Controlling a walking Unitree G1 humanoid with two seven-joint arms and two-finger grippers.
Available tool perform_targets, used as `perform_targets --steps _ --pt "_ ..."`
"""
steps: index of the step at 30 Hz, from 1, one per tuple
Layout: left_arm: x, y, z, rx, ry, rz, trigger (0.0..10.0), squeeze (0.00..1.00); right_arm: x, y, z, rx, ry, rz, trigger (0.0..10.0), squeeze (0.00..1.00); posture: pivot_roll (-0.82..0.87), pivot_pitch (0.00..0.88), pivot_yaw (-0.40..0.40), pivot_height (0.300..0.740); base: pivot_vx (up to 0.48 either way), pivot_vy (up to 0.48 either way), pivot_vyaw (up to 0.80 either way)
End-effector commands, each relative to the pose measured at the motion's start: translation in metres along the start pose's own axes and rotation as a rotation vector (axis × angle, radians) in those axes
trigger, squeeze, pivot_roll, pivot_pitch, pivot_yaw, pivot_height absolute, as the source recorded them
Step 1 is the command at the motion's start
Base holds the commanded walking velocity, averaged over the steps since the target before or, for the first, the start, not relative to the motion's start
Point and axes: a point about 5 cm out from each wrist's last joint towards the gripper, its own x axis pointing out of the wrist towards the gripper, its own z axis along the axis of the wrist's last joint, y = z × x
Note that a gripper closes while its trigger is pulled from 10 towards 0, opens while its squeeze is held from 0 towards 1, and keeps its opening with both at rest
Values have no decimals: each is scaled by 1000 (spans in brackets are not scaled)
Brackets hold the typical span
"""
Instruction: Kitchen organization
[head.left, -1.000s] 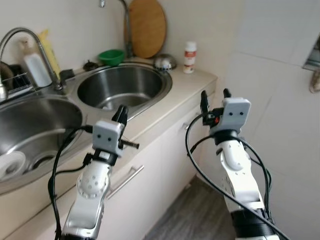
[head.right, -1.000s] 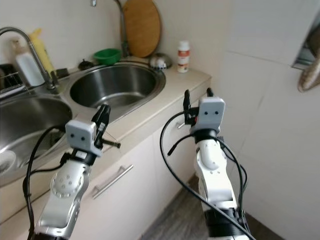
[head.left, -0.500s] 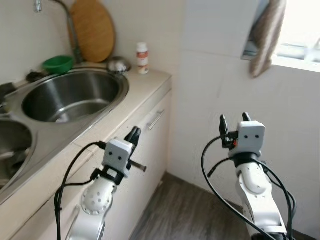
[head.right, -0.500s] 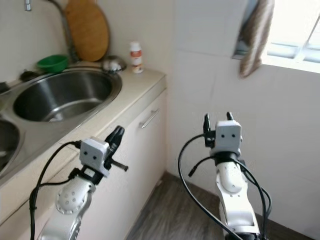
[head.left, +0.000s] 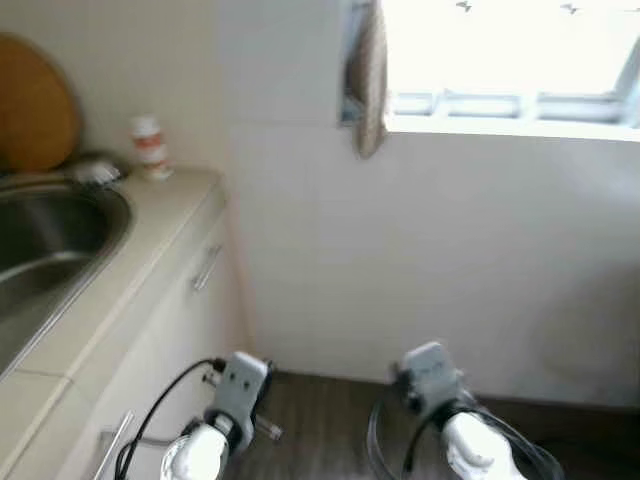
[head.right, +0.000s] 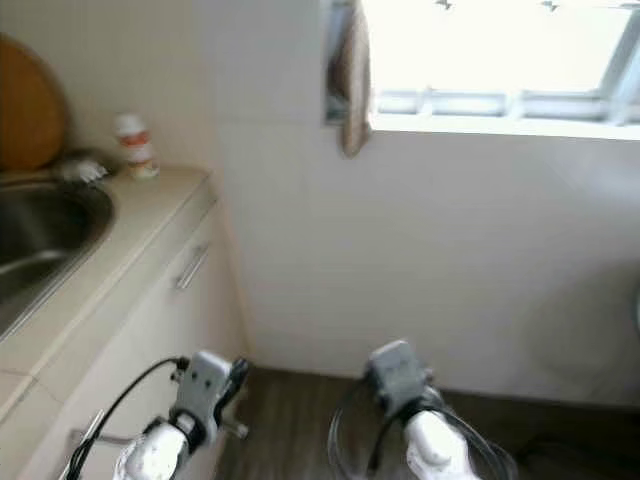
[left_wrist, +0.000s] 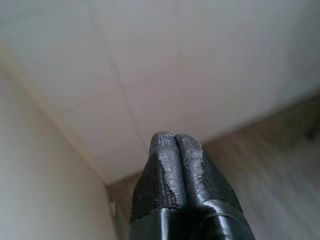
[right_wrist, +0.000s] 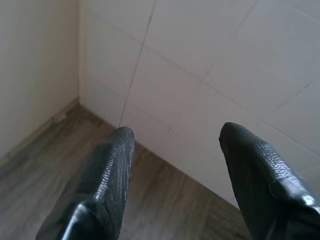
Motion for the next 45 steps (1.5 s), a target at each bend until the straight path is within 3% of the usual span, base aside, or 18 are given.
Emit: perform_targets --steps 1,4,8,19,28,39,45 --pt "0 -5 8 62 -9 -23 10000 0 1 -7 4 -108 -10 28 10000 0 -104 0 38 740 0 0 -763" --pt "-1 -8 4 40 2 -18 10000 0 0 -2 -1 -189 -6 90 10000 0 -98 0 36 740 0 0 -758" --pt "6 -7 -4 -21 13 17 10000 0 2 3 -1 -163 -20 117 10000 0 -104 0 32 740 0 0 -731" --pt "9 -7 -3 -50 16 2 10000 0 7 2 -1 -138 -17 109 10000 0 -103 0 37 740 0 0 -697" --pt "10 -7 -6 -49 19 -1 10000 0 8 4 -1 -135 -27 112 10000 0 -103 0 38 740 0 0 0" --pt "10 -7 -7 -53 18 9 10000 0 8 5 -1 -137 -32 110 10000 0 -100 0 39 740 0 -460 0" --pt "10 -6 -6 -60 15 10 10000 0 9 5 0 -140 -35 106 10000 0 -99 0 38 740 0 0 0"
